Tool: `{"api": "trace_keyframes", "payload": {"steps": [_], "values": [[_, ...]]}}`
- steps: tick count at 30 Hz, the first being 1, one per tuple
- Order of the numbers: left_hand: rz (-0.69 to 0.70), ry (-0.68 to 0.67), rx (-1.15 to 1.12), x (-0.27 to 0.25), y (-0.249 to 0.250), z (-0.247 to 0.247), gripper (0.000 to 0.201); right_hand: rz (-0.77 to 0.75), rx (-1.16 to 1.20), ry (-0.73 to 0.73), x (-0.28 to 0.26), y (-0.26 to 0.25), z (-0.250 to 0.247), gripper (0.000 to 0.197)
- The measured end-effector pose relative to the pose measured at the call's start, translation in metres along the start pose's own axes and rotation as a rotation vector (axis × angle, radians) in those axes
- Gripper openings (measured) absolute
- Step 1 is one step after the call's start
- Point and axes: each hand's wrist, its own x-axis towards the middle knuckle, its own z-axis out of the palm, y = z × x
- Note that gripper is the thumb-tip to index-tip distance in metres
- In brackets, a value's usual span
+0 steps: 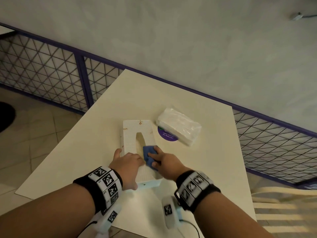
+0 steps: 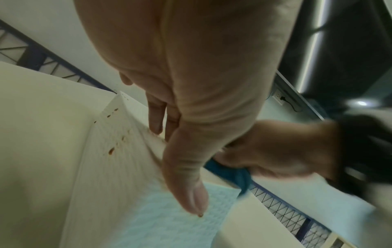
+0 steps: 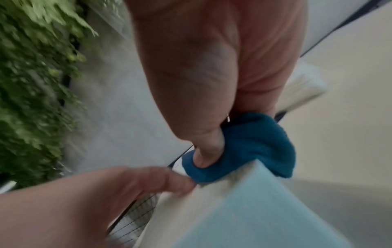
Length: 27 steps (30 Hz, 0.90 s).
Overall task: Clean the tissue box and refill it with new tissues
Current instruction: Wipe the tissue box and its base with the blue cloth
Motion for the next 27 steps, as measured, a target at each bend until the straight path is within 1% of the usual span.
{"api": "trace_keyframes", "payload": {"steps": [3,5,7,11,14,16,19,21,23,25,27], "values": [[0.007,-0.002,-0.028,-0.001,0.0,0.003,0.077,-0.007,0.019,-0.044,-0.034,0.002,0.019,0.045],[0.015,-0.002,-0.04,-0.001,0.0,0.005,0.076,-0.007,-0.011,-0.07,-0.033,0.002,0.016,0.046],[0.014,-0.01,-0.04,-0.002,0.0,0.005,0.077,-0.002,-0.033,-0.081,-0.017,0.002,0.003,0.045],[0.005,-0.041,-0.027,-0.003,0.0,0.004,0.082,0.032,-0.041,-0.048,0.03,0.004,-0.025,0.046],[0.005,-0.044,-0.012,-0.003,0.0,0.003,0.082,0.049,0.005,-0.03,0.044,0.0,-0.025,0.05],[0.009,-0.041,-0.009,-0.004,0.0,0.002,0.082,0.052,0.056,0.016,0.031,-0.002,-0.015,0.051],[0.018,-0.035,-0.011,-0.005,0.0,0.001,0.081,0.048,0.106,0.052,-0.005,0.001,0.005,0.049],[0.028,-0.05,-0.007,-0.005,0.0,-0.001,0.079,0.048,0.145,0.054,-0.03,0.001,0.017,0.046],[0.05,-0.062,0.014,-0.006,0.0,-0.002,0.078,0.038,0.13,0.031,-0.047,0.001,0.023,0.041],[0.093,-0.105,0.046,-0.009,-0.002,-0.003,0.08,0.019,0.187,0.001,-0.058,0.005,0.02,0.036],[0.163,-0.168,0.119,-0.01,-0.011,-0.008,0.083,0.036,0.324,0.036,-0.067,0.012,0.012,0.031]]}}
